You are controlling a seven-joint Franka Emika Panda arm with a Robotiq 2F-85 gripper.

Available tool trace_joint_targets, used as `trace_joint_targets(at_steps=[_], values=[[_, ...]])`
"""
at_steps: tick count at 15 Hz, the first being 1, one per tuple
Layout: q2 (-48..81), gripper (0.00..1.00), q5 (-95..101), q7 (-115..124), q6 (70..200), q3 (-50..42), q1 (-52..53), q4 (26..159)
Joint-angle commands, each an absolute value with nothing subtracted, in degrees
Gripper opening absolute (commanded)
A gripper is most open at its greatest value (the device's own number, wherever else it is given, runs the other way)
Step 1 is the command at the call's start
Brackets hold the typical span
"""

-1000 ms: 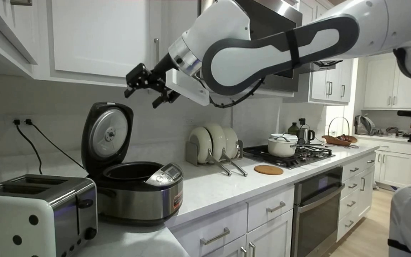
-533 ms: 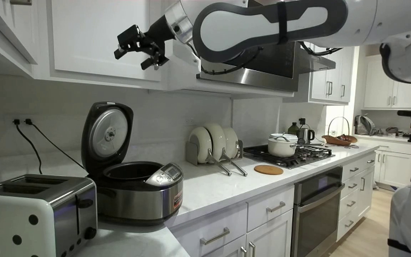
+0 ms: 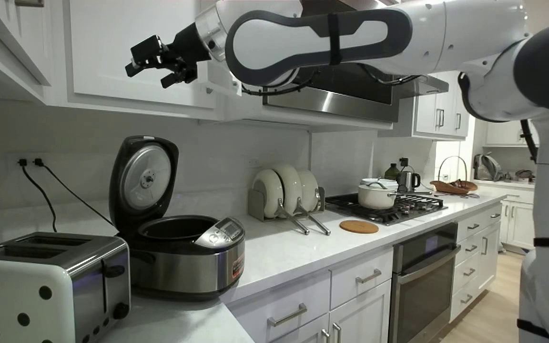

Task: Close the cooker

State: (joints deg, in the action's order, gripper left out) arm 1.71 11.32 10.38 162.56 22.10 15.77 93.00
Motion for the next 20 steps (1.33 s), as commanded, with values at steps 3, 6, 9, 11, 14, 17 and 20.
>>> trace_joint_targets(at_steps=[3,6,9,11,14,17,20], values=[[12.63,1.00,16.55,8.55,164.37,21.96,17.46,81.71],[17.95,1.00,20.80,9.89,163.42,20.97,18.97,75.35],[23.50,1.00,24.63,11.07,163.17,19.38,21.36,68.83],[26.87,1.00,26.28,11.76,162.41,18.22,23.10,64.71],[31.65,1.00,27.59,12.10,161.52,16.28,25.79,58.87],[35.75,0.66,27.58,12.07,160.52,14.52,27.98,53.38],[39.48,0.42,28.63,14.28,158.32,10.20,30.80,47.22]])
